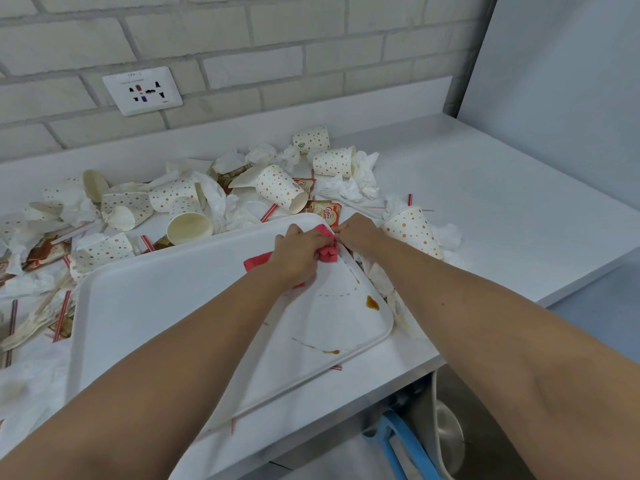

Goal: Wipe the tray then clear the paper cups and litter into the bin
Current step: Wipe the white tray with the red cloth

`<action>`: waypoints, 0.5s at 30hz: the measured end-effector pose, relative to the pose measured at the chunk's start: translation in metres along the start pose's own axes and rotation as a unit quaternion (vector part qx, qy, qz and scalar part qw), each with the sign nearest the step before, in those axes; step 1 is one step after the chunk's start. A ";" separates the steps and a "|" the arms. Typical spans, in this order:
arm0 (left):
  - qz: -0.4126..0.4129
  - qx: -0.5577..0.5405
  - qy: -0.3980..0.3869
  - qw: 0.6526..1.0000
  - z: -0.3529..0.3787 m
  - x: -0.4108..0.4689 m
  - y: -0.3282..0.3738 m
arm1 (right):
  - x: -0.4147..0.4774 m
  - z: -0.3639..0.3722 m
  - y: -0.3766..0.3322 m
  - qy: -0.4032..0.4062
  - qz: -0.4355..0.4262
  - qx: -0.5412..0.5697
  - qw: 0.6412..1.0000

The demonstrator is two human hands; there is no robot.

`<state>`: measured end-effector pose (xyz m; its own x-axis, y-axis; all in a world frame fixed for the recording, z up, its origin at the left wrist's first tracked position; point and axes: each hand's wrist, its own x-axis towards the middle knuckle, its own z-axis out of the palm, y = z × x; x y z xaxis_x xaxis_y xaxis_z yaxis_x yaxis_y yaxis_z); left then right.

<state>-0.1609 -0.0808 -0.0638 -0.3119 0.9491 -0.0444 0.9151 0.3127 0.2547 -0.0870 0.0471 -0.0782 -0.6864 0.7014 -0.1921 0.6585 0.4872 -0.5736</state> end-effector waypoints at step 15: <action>0.129 -0.038 -0.060 0.989 0.001 -0.043 -0.009 | -0.008 -0.006 -0.004 -0.026 -0.039 -0.064 0.997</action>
<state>-0.1554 -0.1243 -0.0655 -0.0333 0.9961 -0.0816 0.9369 0.0596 0.3446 -0.0824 0.0426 -0.0701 -0.7505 0.6318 -0.1940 0.6338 0.6048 -0.4821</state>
